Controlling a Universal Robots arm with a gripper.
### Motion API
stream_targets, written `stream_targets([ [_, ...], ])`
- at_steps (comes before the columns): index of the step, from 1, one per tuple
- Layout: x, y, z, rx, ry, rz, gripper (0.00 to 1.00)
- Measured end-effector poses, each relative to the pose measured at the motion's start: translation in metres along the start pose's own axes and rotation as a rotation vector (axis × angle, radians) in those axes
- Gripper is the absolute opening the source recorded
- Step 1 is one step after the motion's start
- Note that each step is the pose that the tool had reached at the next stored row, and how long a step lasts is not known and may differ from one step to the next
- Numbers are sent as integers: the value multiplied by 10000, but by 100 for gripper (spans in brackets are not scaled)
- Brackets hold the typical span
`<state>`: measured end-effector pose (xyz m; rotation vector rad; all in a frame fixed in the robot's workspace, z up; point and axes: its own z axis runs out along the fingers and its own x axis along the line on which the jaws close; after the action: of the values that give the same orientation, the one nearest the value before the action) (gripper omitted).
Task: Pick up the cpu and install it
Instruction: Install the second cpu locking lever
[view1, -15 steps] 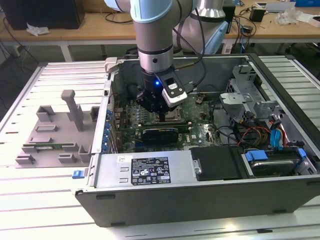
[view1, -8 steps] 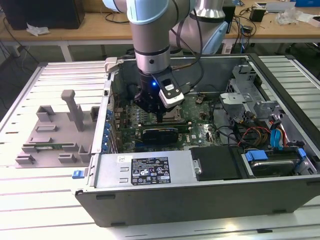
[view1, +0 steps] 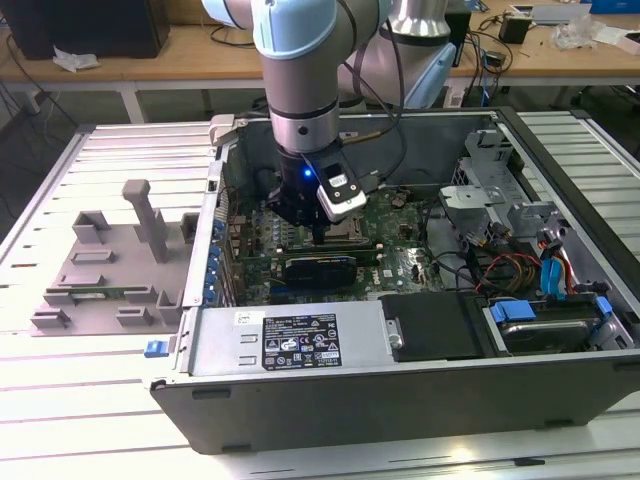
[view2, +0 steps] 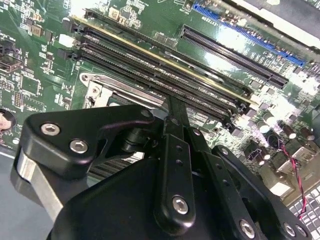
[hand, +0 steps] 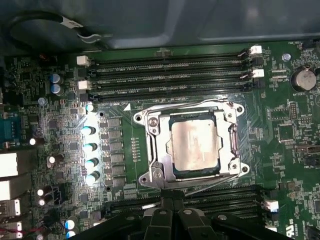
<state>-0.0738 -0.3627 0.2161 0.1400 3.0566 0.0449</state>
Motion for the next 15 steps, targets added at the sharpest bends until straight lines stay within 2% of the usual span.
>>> stream_targets([
  [3,1,0,11,-89,7,9,11],
  [10,2,-1,22,-118,11,11,11],
  [15,3,-1,33,-176,15,17,11],
])
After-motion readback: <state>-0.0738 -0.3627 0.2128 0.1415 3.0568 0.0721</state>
